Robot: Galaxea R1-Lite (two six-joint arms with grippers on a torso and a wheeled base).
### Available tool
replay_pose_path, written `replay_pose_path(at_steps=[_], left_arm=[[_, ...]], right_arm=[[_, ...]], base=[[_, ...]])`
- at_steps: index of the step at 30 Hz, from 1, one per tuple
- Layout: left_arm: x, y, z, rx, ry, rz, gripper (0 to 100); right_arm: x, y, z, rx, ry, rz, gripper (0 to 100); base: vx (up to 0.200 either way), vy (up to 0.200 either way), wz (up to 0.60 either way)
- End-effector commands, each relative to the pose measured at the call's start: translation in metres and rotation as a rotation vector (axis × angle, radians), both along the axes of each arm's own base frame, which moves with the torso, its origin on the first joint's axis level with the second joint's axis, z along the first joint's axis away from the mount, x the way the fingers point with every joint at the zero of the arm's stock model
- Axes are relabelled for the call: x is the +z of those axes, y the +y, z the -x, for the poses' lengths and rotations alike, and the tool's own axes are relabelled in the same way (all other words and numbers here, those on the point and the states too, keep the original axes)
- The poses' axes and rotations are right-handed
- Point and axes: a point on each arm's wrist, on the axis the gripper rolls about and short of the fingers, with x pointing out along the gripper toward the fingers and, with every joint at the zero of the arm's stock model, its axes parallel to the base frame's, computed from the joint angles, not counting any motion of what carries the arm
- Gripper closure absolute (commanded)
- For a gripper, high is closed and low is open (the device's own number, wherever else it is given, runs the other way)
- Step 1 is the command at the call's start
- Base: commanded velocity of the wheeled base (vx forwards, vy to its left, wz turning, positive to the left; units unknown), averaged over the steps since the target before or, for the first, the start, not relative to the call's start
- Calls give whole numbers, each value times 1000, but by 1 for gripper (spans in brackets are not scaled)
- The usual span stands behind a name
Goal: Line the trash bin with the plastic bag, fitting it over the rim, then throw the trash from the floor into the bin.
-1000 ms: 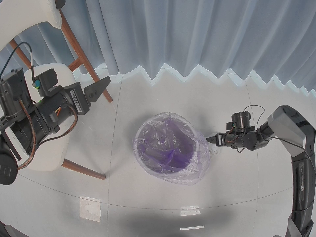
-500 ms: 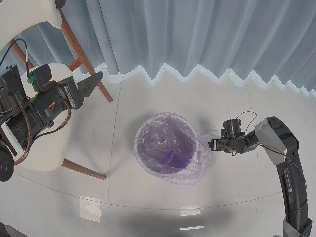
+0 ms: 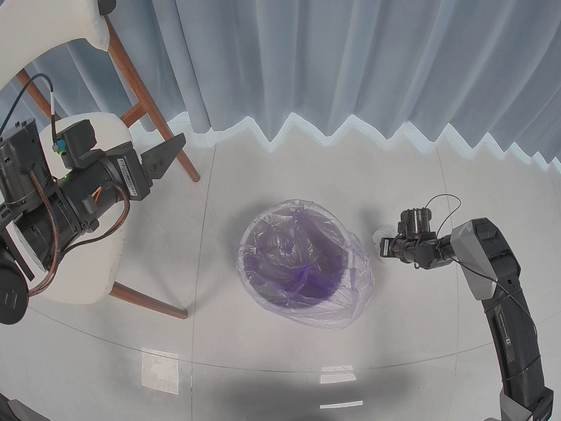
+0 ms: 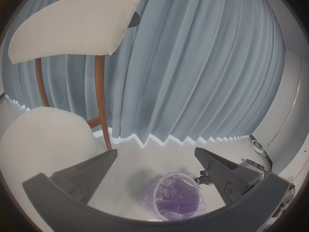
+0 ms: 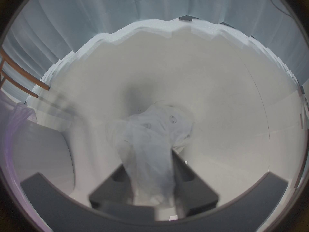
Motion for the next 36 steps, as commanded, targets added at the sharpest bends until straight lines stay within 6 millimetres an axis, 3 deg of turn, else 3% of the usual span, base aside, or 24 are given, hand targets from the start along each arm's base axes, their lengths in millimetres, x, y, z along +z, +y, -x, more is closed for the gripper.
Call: replay_pose_path(at_steps=[1,3,4,5,6,7,8,10,11,12,13,16,19,22,24,26,32,36], left_arm=[[-3,-1,-1,1,10,-4,0],[-2,-1,-1,0,5,-6,0],[-2,-1,-1,0,5,-6,0],[-1,-1,-1,0,1,-6,0],[-1,-1,-1,0,1,-6,0],[0,0,0,-1,-2,-7,0],[0,0,0,-1,-2,-7,0],[0,1,0,6,-5,-5,0],[1,1,-1,6,-7,-6,0],[1,3,-1,16,-8,-6,0],[1,4,-1,19,-8,-6,0],[1,8,-2,36,-11,-4,0],[5,13,-1,52,-25,3,0],[5,14,0,57,-25,3,0],[5,14,0,57,-26,3,0],[7,16,2,60,-33,6,0],[8,22,3,85,-40,8,0],[10,23,4,88,-46,12,0]], right_arm=[[-4,-5,-2,-12,-4,1,100],[40,-12,-3,-28,-75,-11,100],[40,-12,-3,-28,-75,-11,100],[63,-17,4,-41,-84,-24,100],[63,-17,4,-41,-84,-24,100],[104,-33,34,-44,-63,-38,100],[109,-35,41,-34,-55,-43,100],[149,-36,98,55,-67,-103,100],[152,-36,102,61,-70,-107,100],[173,-36,147,134,-109,-149,100],[179,-35,172,178,-127,-165,100],[179,-21,226,312,-165,-182,100],[174,-6,250,390,-300,-173,100],[174,5,263,445,-475,-184,100],[170,10,267,466,-501,-191,100],[154,31,282,553,-507,-220,100],[161,69,283,677,-565,-264,100],[158,84,287,727,-555,-273,100]], base=[[0,0,0],[0,0,0],[0,0,0],[0,0,0],[0,0,0],[0,0,0],[0,0,0],[0,0,0],[0,0,0],[0,0,0],[0,0,0],[0,0,0],[0,0,0],[0,0,0],[0,0,0],[0,0,0],[0,0,0],[0,0,0]])
